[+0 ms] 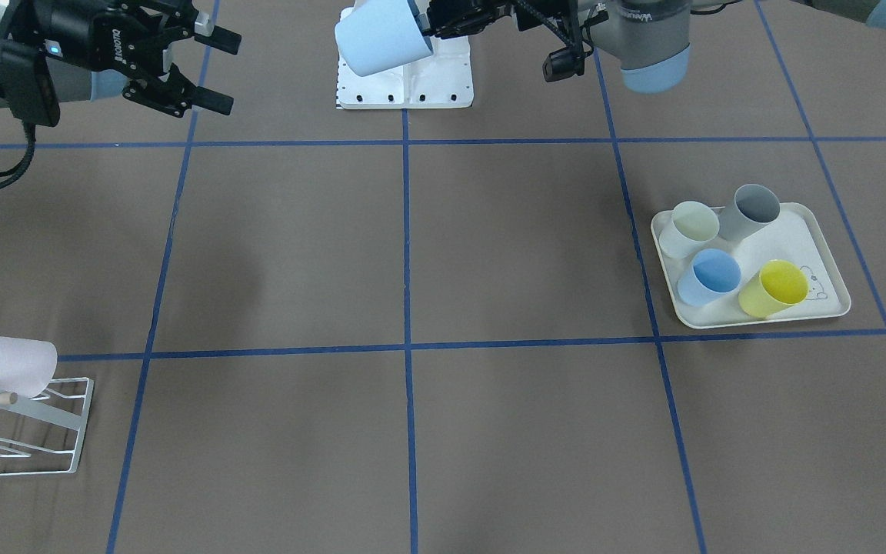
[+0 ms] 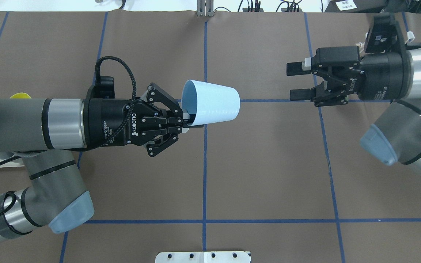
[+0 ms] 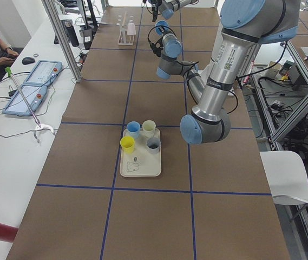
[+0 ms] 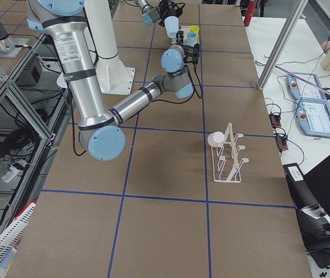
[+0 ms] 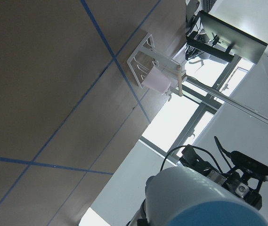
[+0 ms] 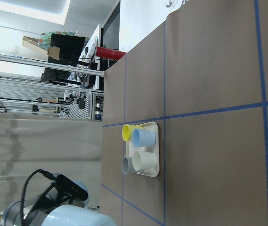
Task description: Transfer IKEA cup to right arm and place on rack
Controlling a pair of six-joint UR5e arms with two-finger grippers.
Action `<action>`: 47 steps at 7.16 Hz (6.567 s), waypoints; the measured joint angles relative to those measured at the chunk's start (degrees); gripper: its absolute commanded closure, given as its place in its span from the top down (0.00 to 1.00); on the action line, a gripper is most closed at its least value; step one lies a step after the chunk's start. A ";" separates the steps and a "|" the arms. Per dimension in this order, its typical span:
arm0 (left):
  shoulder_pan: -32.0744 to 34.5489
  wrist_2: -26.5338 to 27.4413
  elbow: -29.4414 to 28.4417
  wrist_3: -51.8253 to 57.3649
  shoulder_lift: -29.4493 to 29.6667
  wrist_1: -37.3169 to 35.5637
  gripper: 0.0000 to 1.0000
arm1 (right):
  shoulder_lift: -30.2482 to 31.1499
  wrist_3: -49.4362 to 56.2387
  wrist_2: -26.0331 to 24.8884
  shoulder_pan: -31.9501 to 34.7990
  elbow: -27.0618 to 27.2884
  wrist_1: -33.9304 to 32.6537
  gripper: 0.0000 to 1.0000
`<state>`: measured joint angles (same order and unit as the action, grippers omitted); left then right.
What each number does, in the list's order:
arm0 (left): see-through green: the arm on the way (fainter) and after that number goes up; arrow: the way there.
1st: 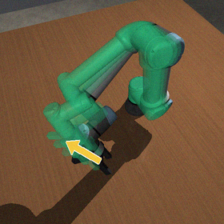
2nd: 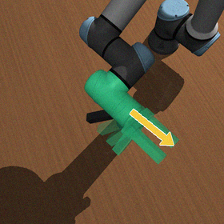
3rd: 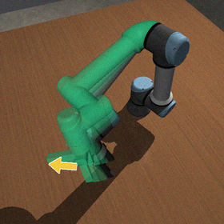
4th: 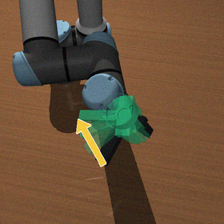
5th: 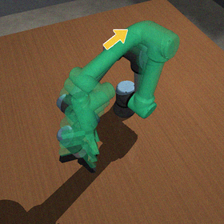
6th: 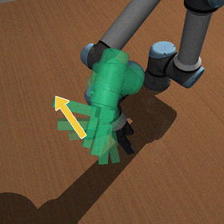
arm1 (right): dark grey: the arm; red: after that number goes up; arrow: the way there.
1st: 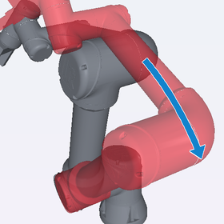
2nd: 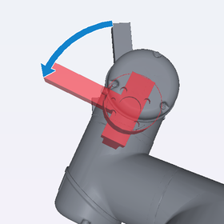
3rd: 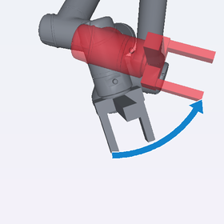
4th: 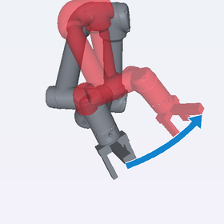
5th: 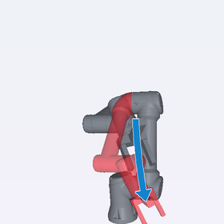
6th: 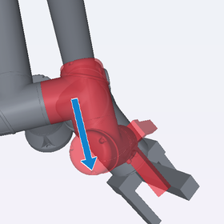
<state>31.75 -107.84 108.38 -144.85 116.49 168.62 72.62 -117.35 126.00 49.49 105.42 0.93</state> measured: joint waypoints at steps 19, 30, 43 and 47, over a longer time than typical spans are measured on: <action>-8.44 10.19 -2.47 -8.00 3.40 10.68 0.00 | -4.33 -7.98 -15.43 -13.45 -1.88 15.87 0.78; -5.92 11.79 -1.26 -6.07 -0.12 9.97 1.00 | -4.42 -7.47 -16.00 -12.95 -1.85 16.76 0.28; 28.97 -14.46 -0.88 58.12 -7.48 -46.82 1.00 | 12.16 60.70 15.79 30.65 -2.13 -39.36 0.27; 31.64 -14.02 -0.71 68.20 -8.85 -53.61 1.00 | 11.65 93.51 13.09 34.32 -1.69 -69.74 0.27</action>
<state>63.40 -121.86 107.67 -76.64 107.63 115.01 84.27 -23.85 139.10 83.80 103.73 -68.81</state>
